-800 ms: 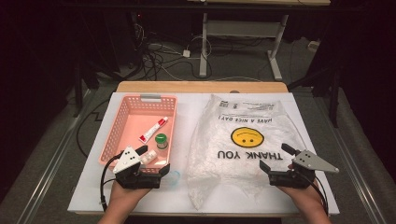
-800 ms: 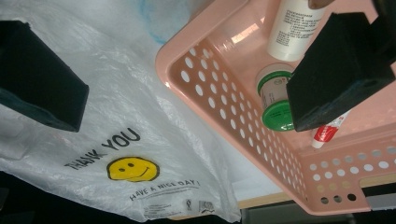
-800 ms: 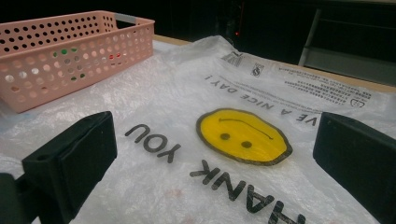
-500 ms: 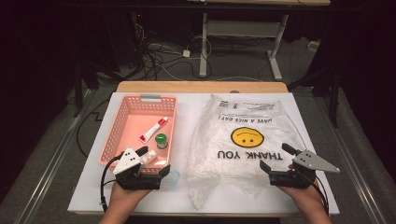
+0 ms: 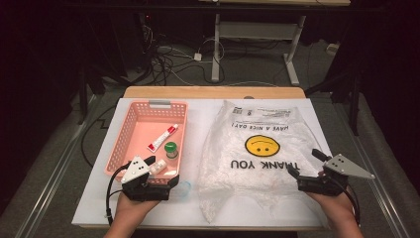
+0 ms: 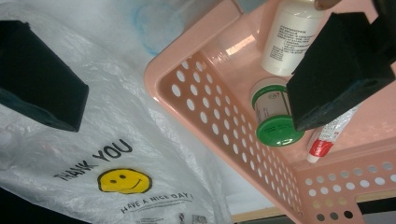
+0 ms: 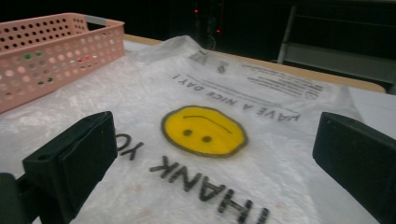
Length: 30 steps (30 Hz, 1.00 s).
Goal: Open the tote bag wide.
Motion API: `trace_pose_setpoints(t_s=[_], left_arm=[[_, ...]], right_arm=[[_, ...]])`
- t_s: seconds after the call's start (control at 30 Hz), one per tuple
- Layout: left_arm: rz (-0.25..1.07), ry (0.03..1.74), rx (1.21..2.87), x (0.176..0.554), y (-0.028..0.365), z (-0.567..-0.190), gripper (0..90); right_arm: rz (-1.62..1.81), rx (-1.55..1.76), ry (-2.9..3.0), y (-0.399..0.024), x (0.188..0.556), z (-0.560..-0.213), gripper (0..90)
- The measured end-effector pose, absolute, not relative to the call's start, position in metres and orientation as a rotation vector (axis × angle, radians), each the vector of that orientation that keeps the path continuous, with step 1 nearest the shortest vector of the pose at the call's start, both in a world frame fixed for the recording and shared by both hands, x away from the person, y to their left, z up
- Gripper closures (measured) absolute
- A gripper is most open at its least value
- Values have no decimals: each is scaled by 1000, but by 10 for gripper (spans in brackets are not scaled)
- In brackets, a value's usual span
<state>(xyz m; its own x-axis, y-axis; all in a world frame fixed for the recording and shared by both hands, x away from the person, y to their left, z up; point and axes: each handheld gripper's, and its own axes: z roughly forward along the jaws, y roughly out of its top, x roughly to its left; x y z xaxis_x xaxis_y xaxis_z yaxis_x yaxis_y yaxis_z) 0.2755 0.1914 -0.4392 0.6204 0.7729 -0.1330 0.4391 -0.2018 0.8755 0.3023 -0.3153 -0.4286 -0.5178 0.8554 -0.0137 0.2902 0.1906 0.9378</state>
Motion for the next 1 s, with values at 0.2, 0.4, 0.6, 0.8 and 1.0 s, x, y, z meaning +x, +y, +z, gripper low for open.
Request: trace_pose_setpoints(t_s=[0.2, 0.4, 0.6, 0.8, 1.0], left_arm=[[438, 973, 1828, 274, 192, -438, 0], [423, 972, 1824, 274, 193, -438, 0], [416, 985, 1831, 275, 193, -439, 0], [418, 990, 1821, 276, 195, -438, 0], [409, 984, 1834, 276, 194, -439, 0]], right_arm=[[1272, 1148, 1896, -341, 307, -429, 26], [1190, 1236, 1885, -365, 311, -435, 83], [1092, 1350, 1899, -386, 317, -448, 186], [1004, 1422, 1951, -391, 321, -460, 275], [1030, 1518, 1942, -401, 326, -466, 393]])
